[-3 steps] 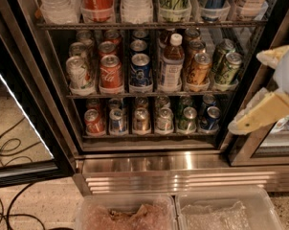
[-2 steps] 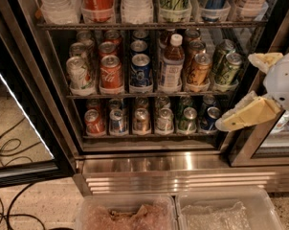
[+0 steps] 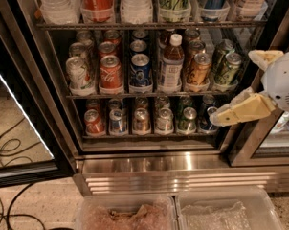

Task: Pick blue plastic bottle from middle shelf of fridge

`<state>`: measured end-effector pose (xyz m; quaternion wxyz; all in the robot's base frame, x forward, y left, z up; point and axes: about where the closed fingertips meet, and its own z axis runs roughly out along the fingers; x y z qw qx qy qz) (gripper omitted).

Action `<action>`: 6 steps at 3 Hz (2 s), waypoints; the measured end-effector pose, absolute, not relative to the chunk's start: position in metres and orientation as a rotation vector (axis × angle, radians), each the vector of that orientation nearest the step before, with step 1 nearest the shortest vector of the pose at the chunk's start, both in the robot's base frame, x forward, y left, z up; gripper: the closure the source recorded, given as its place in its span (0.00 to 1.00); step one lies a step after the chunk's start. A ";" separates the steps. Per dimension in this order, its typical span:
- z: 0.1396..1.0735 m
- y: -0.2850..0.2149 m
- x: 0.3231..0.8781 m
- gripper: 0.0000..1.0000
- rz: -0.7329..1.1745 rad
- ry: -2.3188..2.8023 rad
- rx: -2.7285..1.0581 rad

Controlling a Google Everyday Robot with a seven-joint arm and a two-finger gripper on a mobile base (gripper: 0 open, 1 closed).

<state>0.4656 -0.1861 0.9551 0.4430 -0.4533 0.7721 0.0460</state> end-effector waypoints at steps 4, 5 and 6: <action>0.918 -0.127 0.479 0.00 0.179 1.798 -0.838; 0.918 -0.122 0.483 0.00 0.181 1.782 -0.775; 0.898 -0.145 0.494 0.00 0.151 1.773 -0.586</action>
Offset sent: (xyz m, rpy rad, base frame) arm 0.0358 0.0546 -0.0697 0.4029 -0.2189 -0.2636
